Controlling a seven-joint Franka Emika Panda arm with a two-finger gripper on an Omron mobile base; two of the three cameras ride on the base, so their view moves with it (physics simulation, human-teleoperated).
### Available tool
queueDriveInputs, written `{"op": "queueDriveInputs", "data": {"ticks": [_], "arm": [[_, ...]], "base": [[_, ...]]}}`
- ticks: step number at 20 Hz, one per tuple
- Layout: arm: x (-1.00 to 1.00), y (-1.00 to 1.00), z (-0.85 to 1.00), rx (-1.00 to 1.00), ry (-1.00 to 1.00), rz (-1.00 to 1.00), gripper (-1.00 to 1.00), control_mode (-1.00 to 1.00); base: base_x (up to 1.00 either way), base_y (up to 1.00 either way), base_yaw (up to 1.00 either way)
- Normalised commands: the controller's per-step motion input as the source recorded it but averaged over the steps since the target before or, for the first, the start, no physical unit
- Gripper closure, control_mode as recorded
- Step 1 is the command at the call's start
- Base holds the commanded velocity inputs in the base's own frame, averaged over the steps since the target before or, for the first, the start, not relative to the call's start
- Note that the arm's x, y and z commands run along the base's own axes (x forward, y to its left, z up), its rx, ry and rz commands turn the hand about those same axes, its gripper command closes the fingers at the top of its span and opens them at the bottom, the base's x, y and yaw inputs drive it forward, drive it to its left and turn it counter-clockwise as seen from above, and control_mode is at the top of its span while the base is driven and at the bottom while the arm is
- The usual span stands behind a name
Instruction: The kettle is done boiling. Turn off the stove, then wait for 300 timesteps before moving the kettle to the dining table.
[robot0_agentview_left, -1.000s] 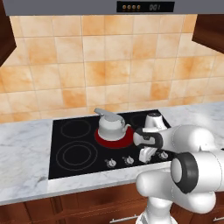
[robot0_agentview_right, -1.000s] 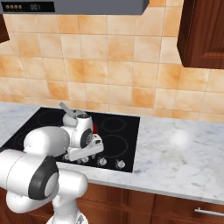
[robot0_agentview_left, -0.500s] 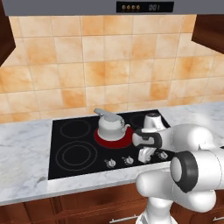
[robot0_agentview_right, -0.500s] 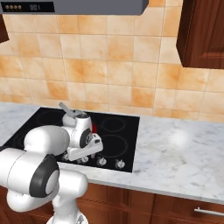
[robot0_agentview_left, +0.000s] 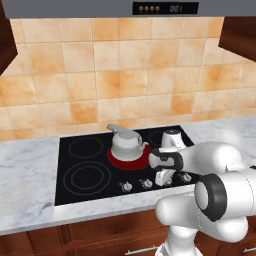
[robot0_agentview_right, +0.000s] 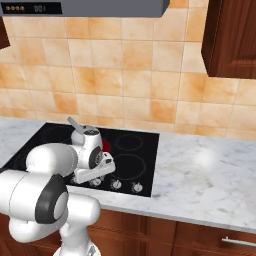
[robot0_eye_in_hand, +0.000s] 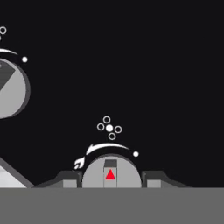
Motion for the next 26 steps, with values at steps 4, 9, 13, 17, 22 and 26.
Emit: {"op": "queueDriveInputs", "data": {"ticks": [4, 9, 13, 17, 22, 26], "arm": [[0.00, 0.00, -0.05, -0.01, 0.00, 0.00, 1.00, -1.00], [-0.09, 0.00, -0.19, 0.00, 0.00, -0.11, 1.00, -1.00], [-0.20, 0.00, -0.21, 0.00, 0.00, -0.19, 1.00, -1.00], [-0.40, 0.00, -0.17, 0.00, 0.00, -0.23, 1.00, -1.00], [-0.49, 0.00, -0.09, 0.00, -0.04, -0.26, 1.00, -1.00], [-0.39, -0.04, -0.05, 0.00, 0.00, -0.27, 1.00, -1.00]], "base": [[0.00, 0.00, 0.00], [0.00, 0.00, 0.00], [0.00, 0.00, 0.00], [0.00, 0.00, 0.00], [0.00, 0.00, 0.00], [0.00, 0.00, 0.00]]}}
